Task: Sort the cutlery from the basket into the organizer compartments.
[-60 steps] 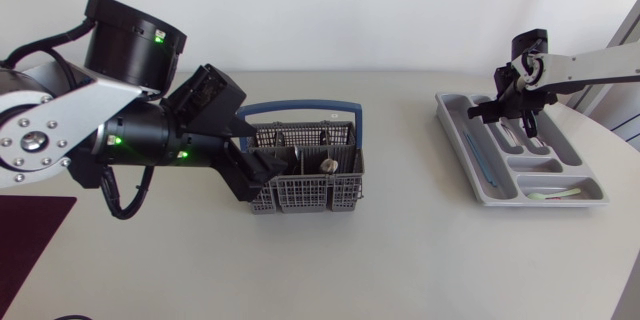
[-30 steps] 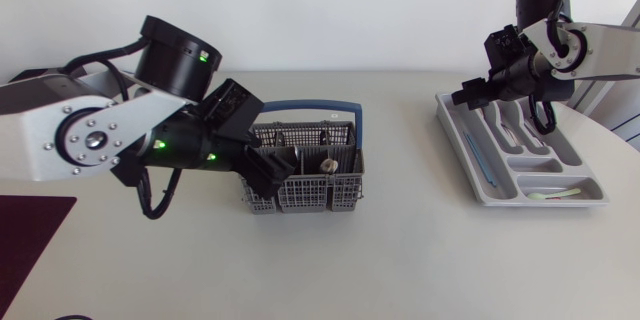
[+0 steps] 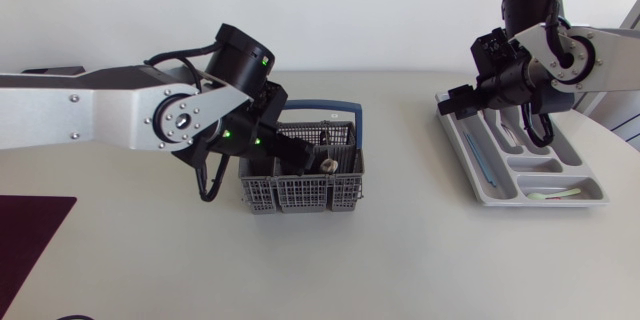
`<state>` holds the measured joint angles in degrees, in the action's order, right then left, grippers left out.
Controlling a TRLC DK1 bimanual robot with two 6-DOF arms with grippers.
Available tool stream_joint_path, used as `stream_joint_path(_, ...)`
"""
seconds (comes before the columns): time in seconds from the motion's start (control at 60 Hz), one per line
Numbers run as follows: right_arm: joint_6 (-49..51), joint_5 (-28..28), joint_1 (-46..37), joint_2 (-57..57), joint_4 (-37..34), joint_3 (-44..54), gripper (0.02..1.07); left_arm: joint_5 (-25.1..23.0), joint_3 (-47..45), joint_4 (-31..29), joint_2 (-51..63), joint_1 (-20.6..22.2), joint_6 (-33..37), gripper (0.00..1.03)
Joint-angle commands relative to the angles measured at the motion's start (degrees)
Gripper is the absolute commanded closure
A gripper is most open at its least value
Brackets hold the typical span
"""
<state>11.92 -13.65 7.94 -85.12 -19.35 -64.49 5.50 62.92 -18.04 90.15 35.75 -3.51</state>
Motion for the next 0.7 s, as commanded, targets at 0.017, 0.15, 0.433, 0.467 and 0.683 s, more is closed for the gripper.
stream_joint_path(0.017, -1.7, -0.7, 0.5, 1.4, -0.3, 1.8, 0.43, 1.8, 2.7, 0.9, 2.8, 1.3, -2.6, 0.17)
stream_joint_path(0.15, -1.5, -0.7, 0.2, 1.8, -0.1, 2.3, 0.43, 2.4, 3.6, 1.3, 5.2, 2.1, -3.6, 0.25)
stream_joint_path(0.433, -1.1, -0.7, -0.2, 2.0, 0.4, 3.3, 0.43, 4.6, 4.9, 3.2, 8.6, 2.7, -4.3, 0.38)
stream_joint_path(0.467, -1.1, -0.7, -0.2, 2.0, 0.5, 3.4, 0.43, 4.6, 4.9, 3.5, 8.8, 2.7, -4.5, 0.39)
stream_joint_path(0.683, -0.8, -0.7, -0.2, 2.1, 1.2, 4.0, 0.43, 4.9, 4.8, 4.9, 9.7, 2.6, -5.1, 0.53)
